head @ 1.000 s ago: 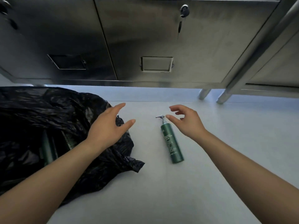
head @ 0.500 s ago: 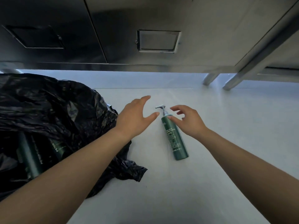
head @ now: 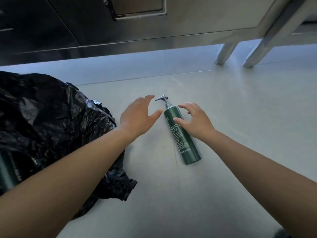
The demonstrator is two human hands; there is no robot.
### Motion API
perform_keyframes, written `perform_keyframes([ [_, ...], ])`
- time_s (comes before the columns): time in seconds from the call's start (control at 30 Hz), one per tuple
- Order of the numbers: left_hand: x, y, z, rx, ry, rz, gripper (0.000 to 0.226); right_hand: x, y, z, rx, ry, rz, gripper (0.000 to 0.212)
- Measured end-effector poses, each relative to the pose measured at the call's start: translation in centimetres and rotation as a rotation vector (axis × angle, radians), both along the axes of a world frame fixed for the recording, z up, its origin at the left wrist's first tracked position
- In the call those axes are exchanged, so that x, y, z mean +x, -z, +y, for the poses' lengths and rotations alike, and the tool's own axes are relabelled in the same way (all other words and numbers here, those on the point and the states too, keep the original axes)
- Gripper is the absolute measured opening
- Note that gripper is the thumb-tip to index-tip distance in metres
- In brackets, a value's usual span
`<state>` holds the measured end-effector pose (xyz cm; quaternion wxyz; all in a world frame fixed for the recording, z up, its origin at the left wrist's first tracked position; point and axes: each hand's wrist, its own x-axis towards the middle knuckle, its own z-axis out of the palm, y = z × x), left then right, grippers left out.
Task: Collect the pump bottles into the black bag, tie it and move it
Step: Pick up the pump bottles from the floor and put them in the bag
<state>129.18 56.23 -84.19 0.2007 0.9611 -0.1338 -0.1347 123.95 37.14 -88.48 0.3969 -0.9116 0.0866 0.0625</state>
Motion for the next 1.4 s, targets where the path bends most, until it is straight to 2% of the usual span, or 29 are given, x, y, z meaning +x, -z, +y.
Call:
perform_keyframes([
  [0.2, -3.6, 0.2, 0.3, 0.218, -0.007, 0.045, 0.06, -0.7, 2.7, 0.2, 0.012, -0.014, 0.068, 0.077],
  [0.33, -6.8, 3.4, -1.4, 0.254, -0.14, 0.099, 0.063, -1.0, 4.0, 0.0, 0.045, -0.081, 0.127, 0.086],
  [0.47, -9.4, 7.5, -2.5, 0.293, -0.194, 0.236, 0.074, -0.9, 4.2, -1.7, 0.077, -0.107, 0.145, 0.084],
  [0.6, -10.5, 9.8, -2.7, 0.289, -0.243, 0.301, 0.086, -1.4, 4.0, -3.5, -0.018, -0.149, 0.134, 0.081],
  [0.7, -10.7, 10.2, -2.3, 0.285, -0.233, 0.279, 0.085, -1.6, 4.1, -2.9, -0.082, -0.193, 0.128, 0.082],
  [0.83, -10.4, 9.5, -1.6, 0.23, -0.223, 0.309, 0.079, -1.6, 3.5, -2.3, -0.008, -0.122, 0.137, 0.075],
  [1.0, -8.9, 5.4, -0.3, 0.205, -0.127, 0.303, 0.074, -1.3, 0.9, -2.2, 0.101, -0.02, 0.054, 0.075],
  [1.13, -8.1, -0.3, 1.3, 0.09, -0.093, 0.214, 0.072, -0.3, -3.8, 0.0, 0.219, 0.008, -0.063, 0.072],
  [1.27, -8.4, -7.3, 4.4, -0.011, -0.051, 0.073, 0.068, 0.9, -9.8, 4.5, 0.38, -0.06, -0.145, 0.07],
  [1.4, -9.7, -12.9, 10.5, -0.023, -0.152, -0.041, 0.067, 1.0, -14.2, 9.5, 0.502, -0.156, -0.165, 0.07],
])
